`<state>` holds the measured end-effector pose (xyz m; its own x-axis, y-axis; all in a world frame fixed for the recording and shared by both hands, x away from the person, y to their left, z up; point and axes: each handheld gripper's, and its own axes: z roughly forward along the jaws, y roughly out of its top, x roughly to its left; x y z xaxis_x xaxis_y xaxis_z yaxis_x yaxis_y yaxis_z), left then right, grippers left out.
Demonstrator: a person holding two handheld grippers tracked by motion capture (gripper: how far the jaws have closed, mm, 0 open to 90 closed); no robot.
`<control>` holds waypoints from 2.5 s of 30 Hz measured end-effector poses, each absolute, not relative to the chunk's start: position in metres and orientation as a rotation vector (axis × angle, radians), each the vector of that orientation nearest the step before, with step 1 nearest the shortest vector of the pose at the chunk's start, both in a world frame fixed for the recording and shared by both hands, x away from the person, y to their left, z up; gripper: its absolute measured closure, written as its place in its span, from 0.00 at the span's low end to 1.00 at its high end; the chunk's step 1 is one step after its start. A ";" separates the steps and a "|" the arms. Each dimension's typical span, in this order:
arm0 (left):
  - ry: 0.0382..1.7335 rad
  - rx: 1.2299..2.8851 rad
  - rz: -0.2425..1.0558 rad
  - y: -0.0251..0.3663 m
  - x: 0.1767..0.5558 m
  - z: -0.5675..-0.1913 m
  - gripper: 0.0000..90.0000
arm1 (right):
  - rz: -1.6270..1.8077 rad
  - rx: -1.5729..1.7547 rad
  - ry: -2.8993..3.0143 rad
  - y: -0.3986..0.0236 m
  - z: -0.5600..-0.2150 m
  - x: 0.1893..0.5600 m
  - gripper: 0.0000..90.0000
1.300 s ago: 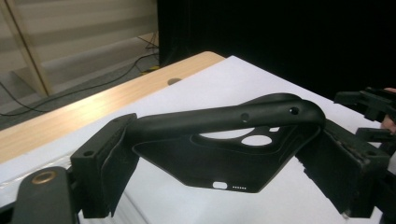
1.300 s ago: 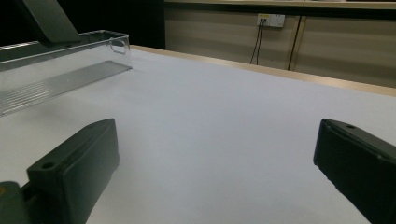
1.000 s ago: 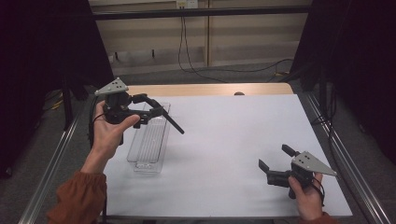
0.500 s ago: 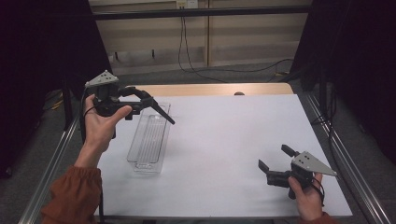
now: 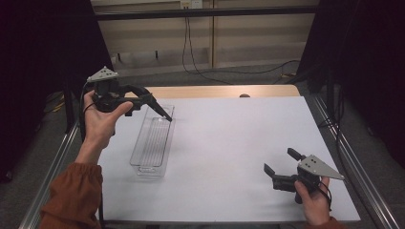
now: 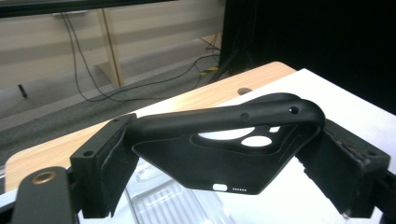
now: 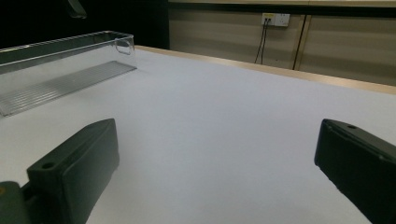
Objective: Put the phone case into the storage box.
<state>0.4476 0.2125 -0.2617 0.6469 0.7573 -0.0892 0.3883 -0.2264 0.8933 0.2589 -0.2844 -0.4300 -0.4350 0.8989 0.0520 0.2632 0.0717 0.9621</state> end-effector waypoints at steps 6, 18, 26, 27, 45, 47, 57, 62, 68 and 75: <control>0.943 1.855 0.473 0.212 0.456 -0.264 0.16 | 1.388 1.155 1.766 -0.284 -0.430 0.259 0.00; 1.007 1.887 0.509 0.212 0.477 -0.268 0.16 | 1.391 1.159 1.766 -0.284 -0.430 0.258 0.00; 1.031 1.918 0.520 0.207 0.487 -0.278 0.16 | 1.393 1.151 1.771 -0.284 -0.431 0.259 0.00; 1.036 1.912 0.515 0.206 0.488 -0.279 0.16 | 1.391 1.149 1.773 -0.284 -0.431 0.259 0.00; 1.087 1.948 0.541 0.195 0.504 -0.293 0.16 | 1.403 1.156 1.779 -0.283 -0.431 0.258 0.00; 1.092 1.955 0.543 0.194 0.506 -0.295 0.16 | 1.405 1.155 1.781 -0.283 -0.431 0.258 0.00; 1.132 1.955 0.560 0.188 0.511 -0.303 0.16 | 1.401 1.154 1.782 -0.283 -0.432 0.259 0.00; 1.169 1.949 0.580 0.183 0.512 -0.305 0.16 | 1.399 1.154 1.784 -0.283 -0.432 0.259 0.00; 1.218 1.939 0.591 0.180 0.515 -0.310 0.16 | 1.400 1.154 1.785 -0.284 -0.432 0.259 0.00; 1.242 1.923 0.602 0.175 0.516 -0.312 0.16 | 1.399 1.156 1.785 -0.283 -0.432 0.259 0.00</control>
<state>0.5156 0.1748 -0.3121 0.4167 0.9090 -0.0127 0.5530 -0.2423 0.7972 0.2586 -0.2833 -0.4320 -0.4507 0.8905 0.0625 0.2731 0.0709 0.9594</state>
